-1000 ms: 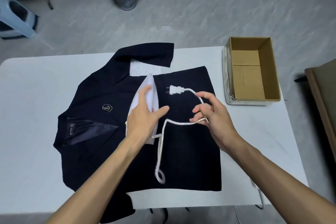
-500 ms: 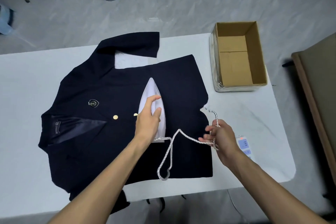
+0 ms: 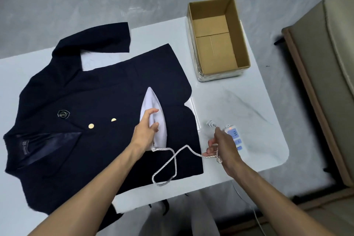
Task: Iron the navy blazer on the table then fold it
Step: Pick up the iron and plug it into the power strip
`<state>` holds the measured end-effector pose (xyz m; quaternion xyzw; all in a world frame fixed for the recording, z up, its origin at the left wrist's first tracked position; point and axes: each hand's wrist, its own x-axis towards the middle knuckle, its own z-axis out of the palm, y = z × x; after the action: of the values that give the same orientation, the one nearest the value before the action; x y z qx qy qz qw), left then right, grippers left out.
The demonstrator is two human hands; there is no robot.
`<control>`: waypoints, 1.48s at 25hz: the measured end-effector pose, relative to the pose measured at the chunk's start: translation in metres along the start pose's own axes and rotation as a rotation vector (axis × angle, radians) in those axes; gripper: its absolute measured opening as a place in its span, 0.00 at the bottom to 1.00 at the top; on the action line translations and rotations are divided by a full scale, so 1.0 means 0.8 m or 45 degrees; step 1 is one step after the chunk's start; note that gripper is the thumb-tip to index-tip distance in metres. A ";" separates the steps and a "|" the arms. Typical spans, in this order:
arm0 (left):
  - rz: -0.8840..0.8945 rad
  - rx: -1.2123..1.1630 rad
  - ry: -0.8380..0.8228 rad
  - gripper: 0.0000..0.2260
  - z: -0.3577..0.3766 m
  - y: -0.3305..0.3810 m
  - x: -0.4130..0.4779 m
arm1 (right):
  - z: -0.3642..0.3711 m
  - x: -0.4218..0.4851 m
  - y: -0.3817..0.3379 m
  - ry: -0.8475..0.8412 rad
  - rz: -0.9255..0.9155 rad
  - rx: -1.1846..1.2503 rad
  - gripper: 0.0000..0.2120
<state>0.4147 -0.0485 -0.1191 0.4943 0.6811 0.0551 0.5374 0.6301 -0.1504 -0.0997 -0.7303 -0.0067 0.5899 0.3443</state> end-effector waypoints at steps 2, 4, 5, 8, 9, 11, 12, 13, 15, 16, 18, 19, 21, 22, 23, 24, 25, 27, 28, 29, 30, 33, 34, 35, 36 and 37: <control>-0.036 -0.006 -0.028 0.17 0.003 -0.005 0.004 | -0.002 -0.003 0.000 -0.022 -0.073 -0.016 0.12; -0.057 0.009 -0.003 0.17 0.006 -0.004 0.003 | -0.005 -0.008 0.002 -0.049 -0.156 -0.034 0.11; -0.009 0.115 0.076 0.17 0.009 -0.002 0.001 | -0.007 -0.012 0.004 -0.061 -0.193 -0.037 0.12; 0.403 0.457 0.414 0.14 0.018 0.020 -0.018 | -0.007 -0.028 0.017 -0.098 -0.290 0.074 0.14; 0.449 0.348 0.301 0.12 0.025 0.031 -0.027 | -0.004 -0.034 0.023 -0.123 -0.285 0.202 0.13; 0.314 0.091 -0.267 0.14 0.048 0.051 -0.051 | 0.003 -0.039 0.031 -0.194 -0.219 0.611 0.12; 0.290 0.153 -0.554 0.16 0.063 0.052 -0.060 | 0.006 -0.040 0.035 -0.208 -0.166 0.822 0.11; 0.343 0.313 -0.766 0.17 0.076 0.047 -0.068 | 0.008 -0.041 0.039 -0.203 -0.119 0.975 0.11; 0.423 0.485 -0.974 0.14 0.095 0.031 -0.075 | 0.003 -0.041 0.047 -0.167 -0.084 1.069 0.10; 0.414 0.471 -1.023 0.12 0.100 0.027 -0.078 | -0.004 -0.041 0.049 -0.147 -0.082 1.046 0.11; 0.410 0.445 -1.088 0.12 0.109 0.023 -0.080 | -0.022 -0.040 0.049 -0.107 -0.055 0.971 0.11; 0.438 0.453 -1.108 0.15 0.113 0.026 -0.082 | -0.032 -0.038 0.046 -0.084 -0.017 0.911 0.10; 0.495 0.504 -1.121 0.20 0.127 0.034 -0.085 | -0.055 -0.027 0.039 0.053 0.060 0.688 0.12; 0.537 0.549 -1.122 0.20 0.137 0.035 -0.086 | -0.068 -0.019 0.038 0.144 0.077 0.560 0.13; 0.573 0.593 -1.123 0.18 0.146 0.035 -0.086 | -0.080 -0.012 0.038 0.225 0.077 0.463 0.13; 0.603 0.635 -1.128 0.17 0.153 0.034 -0.087 | -0.093 -0.006 0.038 0.294 0.070 0.407 0.13; 0.623 0.665 -1.126 0.16 0.158 0.032 -0.088 | -0.106 -0.001 0.038 0.348 0.051 0.391 0.13; 0.577 0.664 -1.104 0.17 0.165 0.026 -0.086 | -0.127 0.007 0.038 0.415 -0.023 0.430 0.10; 0.514 0.642 -1.100 0.18 0.166 0.025 -0.083 | -0.135 0.010 0.037 0.428 -0.076 0.462 0.09; 0.421 0.598 -1.118 0.18 0.167 0.026 -0.081 | -0.141 0.014 0.037 0.432 -0.129 0.501 0.09; 0.303 0.520 -1.159 0.19 0.168 0.029 -0.078 | -0.144 0.019 0.037 0.435 -0.173 0.551 0.09; -0.054 0.181 -1.348 0.20 0.168 0.040 -0.066 | -0.152 0.028 0.035 0.464 -0.233 0.740 0.12; -0.108 0.101 -1.361 0.20 0.169 0.044 -0.063 | -0.154 0.031 0.033 0.468 -0.243 0.793 0.12; -0.111 0.079 -1.330 0.18 0.170 0.048 -0.062 | -0.156 0.032 0.031 0.471 -0.247 0.820 0.11; -0.031 0.128 -1.250 0.14 0.173 0.052 -0.063 | -0.157 0.033 0.030 0.472 -0.243 0.810 0.11; 0.137 0.245 -1.135 0.09 0.176 0.057 -0.064 | -0.157 0.033 0.030 0.473 -0.234 0.773 0.10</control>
<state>0.5502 -0.1273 -0.1153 0.5521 0.3586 -0.1986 0.7260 0.7375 -0.2203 -0.1264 -0.6857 0.1658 0.3891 0.5924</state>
